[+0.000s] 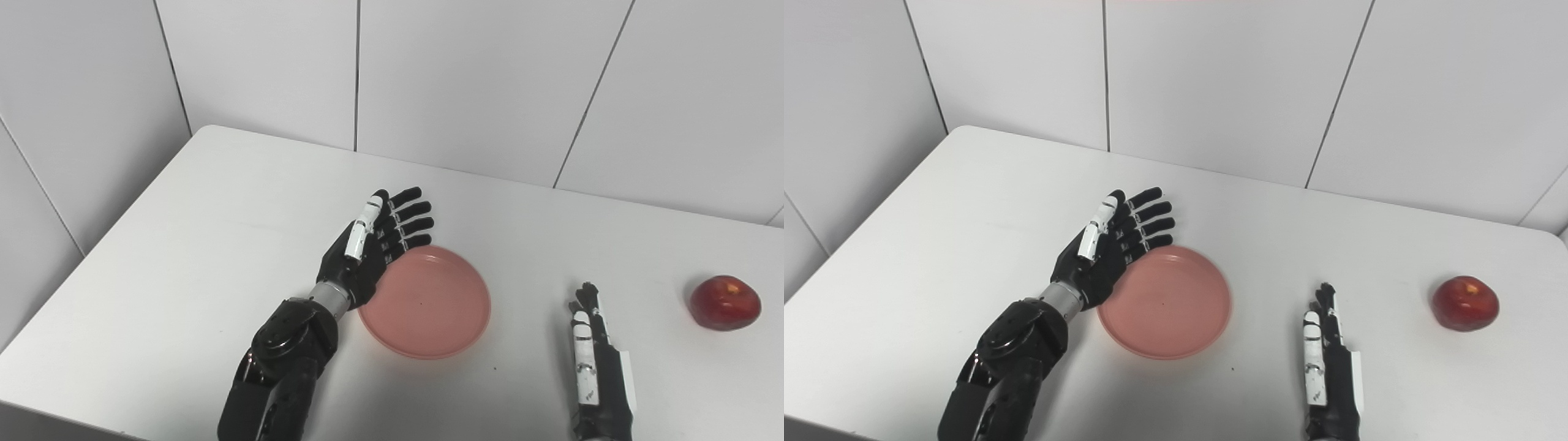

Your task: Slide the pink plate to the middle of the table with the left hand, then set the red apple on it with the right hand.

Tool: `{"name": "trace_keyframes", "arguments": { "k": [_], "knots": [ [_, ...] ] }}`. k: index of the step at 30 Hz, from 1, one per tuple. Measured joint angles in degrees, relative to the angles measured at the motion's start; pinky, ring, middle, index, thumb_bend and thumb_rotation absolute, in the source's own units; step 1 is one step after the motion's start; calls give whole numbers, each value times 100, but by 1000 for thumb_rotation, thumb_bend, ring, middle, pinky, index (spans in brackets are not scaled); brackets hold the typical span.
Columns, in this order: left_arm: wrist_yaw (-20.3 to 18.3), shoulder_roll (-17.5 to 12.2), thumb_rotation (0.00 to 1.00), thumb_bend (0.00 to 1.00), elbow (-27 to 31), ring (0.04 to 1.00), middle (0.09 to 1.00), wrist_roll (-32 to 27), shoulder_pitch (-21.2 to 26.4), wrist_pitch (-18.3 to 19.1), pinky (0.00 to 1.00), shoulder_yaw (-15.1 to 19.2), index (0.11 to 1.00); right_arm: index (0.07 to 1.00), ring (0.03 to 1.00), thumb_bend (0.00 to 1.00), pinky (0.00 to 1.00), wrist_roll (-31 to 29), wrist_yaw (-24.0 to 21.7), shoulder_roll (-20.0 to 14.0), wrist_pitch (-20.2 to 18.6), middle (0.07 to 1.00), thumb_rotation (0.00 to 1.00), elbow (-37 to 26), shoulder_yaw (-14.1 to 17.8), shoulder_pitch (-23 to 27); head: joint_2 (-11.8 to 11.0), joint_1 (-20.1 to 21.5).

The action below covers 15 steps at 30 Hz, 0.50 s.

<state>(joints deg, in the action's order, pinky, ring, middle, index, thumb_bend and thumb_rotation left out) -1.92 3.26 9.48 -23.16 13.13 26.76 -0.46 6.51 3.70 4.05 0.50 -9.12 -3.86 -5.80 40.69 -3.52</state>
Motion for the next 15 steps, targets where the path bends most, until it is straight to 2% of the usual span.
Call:
{"name": "trace_keyframes", "arguments": {
  "k": [9, 15],
  "knots": [
    [27, -40, 1000, 357, 218, 782, 802, 1, -21, 14, 747, 80, 783, 972, 971, 220, 1000, 64, 66, 62, -87, 975, 1000, -9, -12, -1, 88, 219],
    [26, -136, 1000, 359, 370, 790, 803, 6, -49, 14, 761, 189, 783, 967, 962, 249, 994, 125, 90, 61, -121, 966, 1000, -29, -35, -5, 158, 342]
  ]
}}
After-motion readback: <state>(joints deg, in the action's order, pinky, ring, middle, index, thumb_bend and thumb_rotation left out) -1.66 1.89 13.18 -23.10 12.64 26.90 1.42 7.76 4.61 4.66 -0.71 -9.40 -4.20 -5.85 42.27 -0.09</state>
